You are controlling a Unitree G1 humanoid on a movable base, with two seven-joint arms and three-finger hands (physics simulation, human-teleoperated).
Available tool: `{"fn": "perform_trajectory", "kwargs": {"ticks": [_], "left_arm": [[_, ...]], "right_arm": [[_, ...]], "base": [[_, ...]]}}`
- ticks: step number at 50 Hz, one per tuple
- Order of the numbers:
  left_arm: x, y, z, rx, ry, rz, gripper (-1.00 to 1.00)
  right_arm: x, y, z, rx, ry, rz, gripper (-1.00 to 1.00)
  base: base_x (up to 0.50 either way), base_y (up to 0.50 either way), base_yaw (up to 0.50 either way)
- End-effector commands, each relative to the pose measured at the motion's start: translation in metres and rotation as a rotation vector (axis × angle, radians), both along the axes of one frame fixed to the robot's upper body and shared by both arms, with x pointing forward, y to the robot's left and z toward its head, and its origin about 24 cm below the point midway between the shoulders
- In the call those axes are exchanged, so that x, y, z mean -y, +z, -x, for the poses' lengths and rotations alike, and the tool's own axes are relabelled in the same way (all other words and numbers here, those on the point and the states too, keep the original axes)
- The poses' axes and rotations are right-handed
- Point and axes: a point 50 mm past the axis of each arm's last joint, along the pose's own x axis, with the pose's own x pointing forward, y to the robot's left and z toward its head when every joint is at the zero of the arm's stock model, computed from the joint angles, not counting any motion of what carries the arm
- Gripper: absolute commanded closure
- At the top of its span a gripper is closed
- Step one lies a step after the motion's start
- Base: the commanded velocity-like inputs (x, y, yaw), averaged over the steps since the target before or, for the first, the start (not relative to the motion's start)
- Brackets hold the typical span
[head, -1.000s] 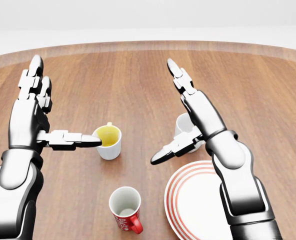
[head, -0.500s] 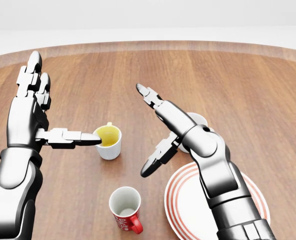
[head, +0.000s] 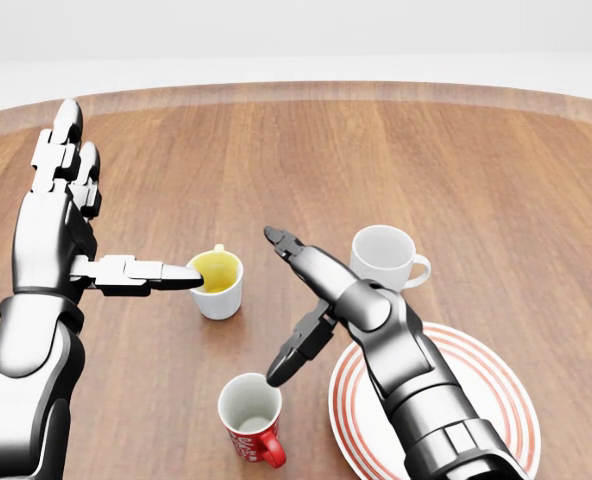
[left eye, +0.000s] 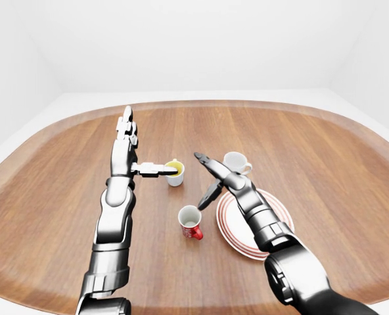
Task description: Pick up the red mug and put it on the plate
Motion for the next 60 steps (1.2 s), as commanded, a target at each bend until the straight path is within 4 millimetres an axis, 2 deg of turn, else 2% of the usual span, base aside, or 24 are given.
{"fn": "perform_trajectory", "kwargs": {"ticks": [1,35,60], "left_arm": [[-0.001,-0.002,-0.001,-0.008,0.001,0.001,-1.0],[0.001,-0.007,-0.001,-0.028,-0.001,0.004,-1.0],[-0.001,-0.007,-0.001,-0.03,0.001,0.006,-1.0]], "right_arm": [[-0.008,-0.021,0.002,-0.094,-0.019,0.042,-1.0],[-0.023,-0.056,0.02,-0.234,-0.015,0.114,-1.0],[-0.036,-0.061,0.027,-0.255,0.012,0.13,-1.0]], "base": [[0.0,0.0,0.0],[0.0,0.0,0.0],[0.0,0.0,0.0]]}}
